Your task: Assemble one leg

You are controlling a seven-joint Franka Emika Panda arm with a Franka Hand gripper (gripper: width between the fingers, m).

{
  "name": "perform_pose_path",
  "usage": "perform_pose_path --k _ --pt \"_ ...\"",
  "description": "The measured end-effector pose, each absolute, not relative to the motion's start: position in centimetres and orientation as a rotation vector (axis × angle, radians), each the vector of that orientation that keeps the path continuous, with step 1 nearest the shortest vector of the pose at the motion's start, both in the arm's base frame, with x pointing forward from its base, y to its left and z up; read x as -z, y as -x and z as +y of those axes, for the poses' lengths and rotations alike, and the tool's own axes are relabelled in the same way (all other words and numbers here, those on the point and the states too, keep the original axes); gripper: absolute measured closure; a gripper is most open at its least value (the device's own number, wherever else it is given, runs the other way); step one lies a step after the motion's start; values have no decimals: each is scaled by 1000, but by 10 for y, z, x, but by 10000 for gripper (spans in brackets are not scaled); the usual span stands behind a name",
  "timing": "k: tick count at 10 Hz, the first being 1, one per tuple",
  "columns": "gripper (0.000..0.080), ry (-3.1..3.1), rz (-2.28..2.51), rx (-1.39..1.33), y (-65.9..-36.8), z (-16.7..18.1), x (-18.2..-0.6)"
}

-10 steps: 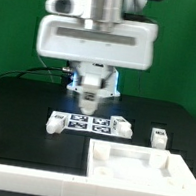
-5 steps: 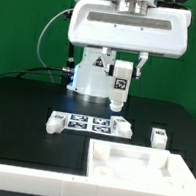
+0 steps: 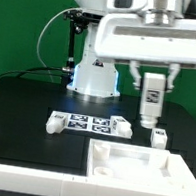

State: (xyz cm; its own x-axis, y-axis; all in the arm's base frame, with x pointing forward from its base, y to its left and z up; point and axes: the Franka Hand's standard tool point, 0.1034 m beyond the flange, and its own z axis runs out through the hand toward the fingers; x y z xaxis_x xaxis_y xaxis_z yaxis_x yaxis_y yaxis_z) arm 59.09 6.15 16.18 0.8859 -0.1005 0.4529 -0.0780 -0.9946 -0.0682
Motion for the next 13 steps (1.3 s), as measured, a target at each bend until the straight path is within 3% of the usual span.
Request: perform_pose_path --k 4,7,10,12,13 --pt "515 3008 133 726 -591 61 -160" --pt "515 2968 15 934 -618 89 -133" --pt "515 2980 -24 930 -616 89 -127" --pt "515 2996 -156 957 -621 98 -108" --pt "515 2989 -163 965 -625 108 -107"
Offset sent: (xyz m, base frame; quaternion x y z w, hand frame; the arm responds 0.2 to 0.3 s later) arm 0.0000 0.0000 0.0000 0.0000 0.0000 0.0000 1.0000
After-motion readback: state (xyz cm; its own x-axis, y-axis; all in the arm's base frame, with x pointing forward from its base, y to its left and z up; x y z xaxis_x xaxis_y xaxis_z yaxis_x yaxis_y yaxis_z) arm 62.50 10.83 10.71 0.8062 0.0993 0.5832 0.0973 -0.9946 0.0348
